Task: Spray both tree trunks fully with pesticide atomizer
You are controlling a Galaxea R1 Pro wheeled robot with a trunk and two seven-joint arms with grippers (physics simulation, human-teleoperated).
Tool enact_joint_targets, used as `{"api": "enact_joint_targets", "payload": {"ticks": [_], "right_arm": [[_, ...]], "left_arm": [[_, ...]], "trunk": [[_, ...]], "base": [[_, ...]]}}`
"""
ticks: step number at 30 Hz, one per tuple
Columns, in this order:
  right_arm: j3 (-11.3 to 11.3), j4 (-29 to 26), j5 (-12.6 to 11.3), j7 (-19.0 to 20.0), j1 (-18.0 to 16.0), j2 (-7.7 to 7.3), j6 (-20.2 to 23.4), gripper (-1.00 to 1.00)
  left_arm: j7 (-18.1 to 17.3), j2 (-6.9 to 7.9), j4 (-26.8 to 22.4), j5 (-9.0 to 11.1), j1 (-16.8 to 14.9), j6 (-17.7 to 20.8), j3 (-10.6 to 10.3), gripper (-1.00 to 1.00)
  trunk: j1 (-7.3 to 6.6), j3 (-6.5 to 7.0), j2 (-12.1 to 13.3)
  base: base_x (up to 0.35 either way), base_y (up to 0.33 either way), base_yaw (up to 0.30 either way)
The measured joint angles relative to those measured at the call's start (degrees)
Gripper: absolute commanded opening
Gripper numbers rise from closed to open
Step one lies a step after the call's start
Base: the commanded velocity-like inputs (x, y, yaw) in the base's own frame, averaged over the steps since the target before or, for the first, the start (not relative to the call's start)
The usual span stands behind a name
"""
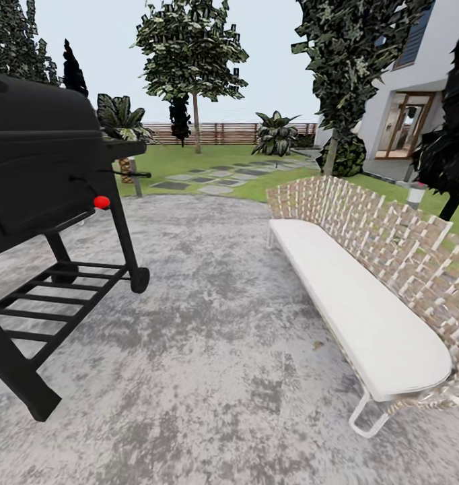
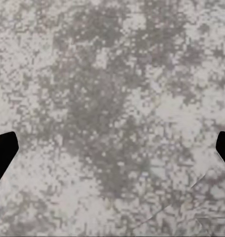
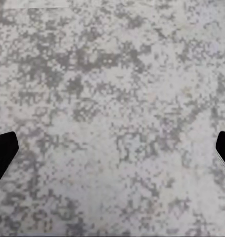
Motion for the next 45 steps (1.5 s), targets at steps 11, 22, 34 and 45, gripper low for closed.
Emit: {"api": "enact_joint_targets", "payload": {"ticks": [11, 22, 34, 45], "right_arm": [[0.00, 0.00, -0.02, 0.00, 0.00, 0.00, 0.00, 1.00], [0.00, 0.00, 0.01, 0.00, 0.00, 0.00, 0.00, 1.00], [0.00, 0.00, 0.01, 0.00, 0.00, 0.00, 0.00, 1.00], [0.00, 0.00, 0.01, 0.00, 0.00, 0.00, 0.00, 1.00]], "left_arm": [[-0.01, -0.04, 0.00, -0.06, 0.00, 0.00, -0.07, 1.00], [-0.04, -0.04, 0.00, -0.06, 0.00, 0.00, -0.05, 1.00], [-0.03, -0.04, 0.09, -0.06, 0.00, 0.00, -0.08, 1.00], [-0.04, -0.04, 0.09, -0.06, 0.00, 0.00, -0.09, 1.00]], "trunk": [[0.00, 0.00, 0.00], [0.00, 0.00, 0.00], [0.00, 0.00, 0.00], [0.00, 0.00, 0.00]], "base": [[0.340, 0.020, 0.000], [0.340, 0.000, 0.000], [0.340, 0.000, 0.000], [0.340, 0.000, 0.000]]}}
